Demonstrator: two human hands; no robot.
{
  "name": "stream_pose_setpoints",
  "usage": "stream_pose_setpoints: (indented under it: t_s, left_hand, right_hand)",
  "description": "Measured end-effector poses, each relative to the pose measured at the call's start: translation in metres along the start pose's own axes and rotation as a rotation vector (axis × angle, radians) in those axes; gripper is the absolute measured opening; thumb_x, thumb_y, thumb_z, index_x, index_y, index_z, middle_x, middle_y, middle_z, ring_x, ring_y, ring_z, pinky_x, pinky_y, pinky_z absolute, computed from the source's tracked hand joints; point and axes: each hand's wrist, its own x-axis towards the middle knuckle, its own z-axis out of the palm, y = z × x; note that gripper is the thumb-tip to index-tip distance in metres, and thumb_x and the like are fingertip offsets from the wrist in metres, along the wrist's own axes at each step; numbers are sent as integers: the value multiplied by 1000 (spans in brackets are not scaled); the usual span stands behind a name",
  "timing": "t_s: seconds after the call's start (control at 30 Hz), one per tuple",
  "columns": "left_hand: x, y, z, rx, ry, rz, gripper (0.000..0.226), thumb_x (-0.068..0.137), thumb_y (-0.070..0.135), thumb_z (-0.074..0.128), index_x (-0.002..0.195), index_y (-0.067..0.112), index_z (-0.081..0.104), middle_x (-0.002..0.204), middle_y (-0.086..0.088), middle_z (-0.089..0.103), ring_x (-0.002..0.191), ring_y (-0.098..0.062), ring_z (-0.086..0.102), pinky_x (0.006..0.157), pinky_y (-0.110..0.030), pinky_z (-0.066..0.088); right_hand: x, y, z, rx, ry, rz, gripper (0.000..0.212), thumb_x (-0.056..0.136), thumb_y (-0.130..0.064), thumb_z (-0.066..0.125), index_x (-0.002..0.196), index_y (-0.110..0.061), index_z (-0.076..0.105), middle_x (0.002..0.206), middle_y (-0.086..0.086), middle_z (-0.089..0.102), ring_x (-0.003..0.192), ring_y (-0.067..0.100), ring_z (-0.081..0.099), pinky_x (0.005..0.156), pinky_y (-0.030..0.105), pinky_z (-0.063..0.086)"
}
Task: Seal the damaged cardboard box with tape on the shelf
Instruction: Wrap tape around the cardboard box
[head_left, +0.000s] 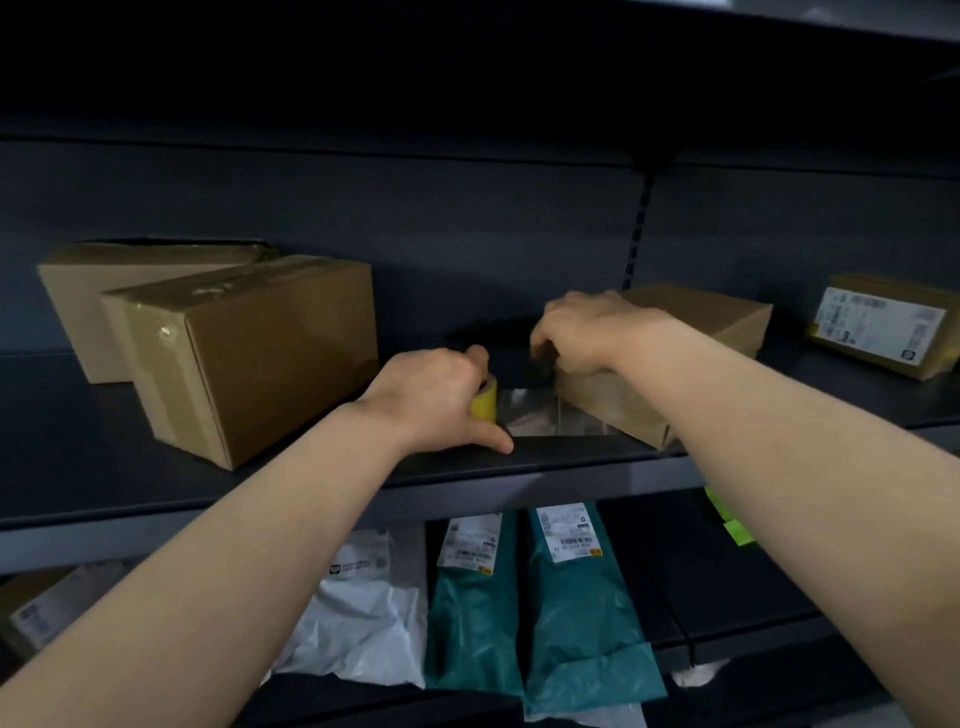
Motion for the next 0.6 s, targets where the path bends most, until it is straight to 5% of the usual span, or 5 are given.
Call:
stream_pose_setpoints:
  t_s: [0.13,0.27,0.47,0.6]
  left_hand:
    - [2,-2,-1,-10,6,-12,80,68,77,65,118,18,49,110,-3,66,99,-23,62,65,-32,44]
    - [5,1,-2,16,-4,-7,78,68,77,66,115,17,50,107,-2,65,96,-22,62,63,-31,42]
    - [11,4,-2,9,-6,-15,78,68,76,67,116,17,51,107,-2,65,96,-21,62,68,-34,51]
    - [13,7,-2,11,-9,-17,77,68,76,67,115,18,51,107,-2,65,96,-21,62,65,-32,47]
  right_hand:
    - [1,9,2,144,28,-61,18,85,-16,66,83,-33,73,107,-9,47,109,20,47,93,41,45]
    - [-4,18,-1,156,-8,-54,17,87,-20,63,77,-32,71,122,-6,49,108,19,55,90,41,53]
    - [-16,22,-2,141,-52,-86,21,88,-29,60,69,-29,68,156,-9,25,145,14,18,112,35,29]
    - [-20,19,-1,166,-62,-42,43,93,-47,54,65,-21,74,154,-9,29,140,15,30,111,36,31]
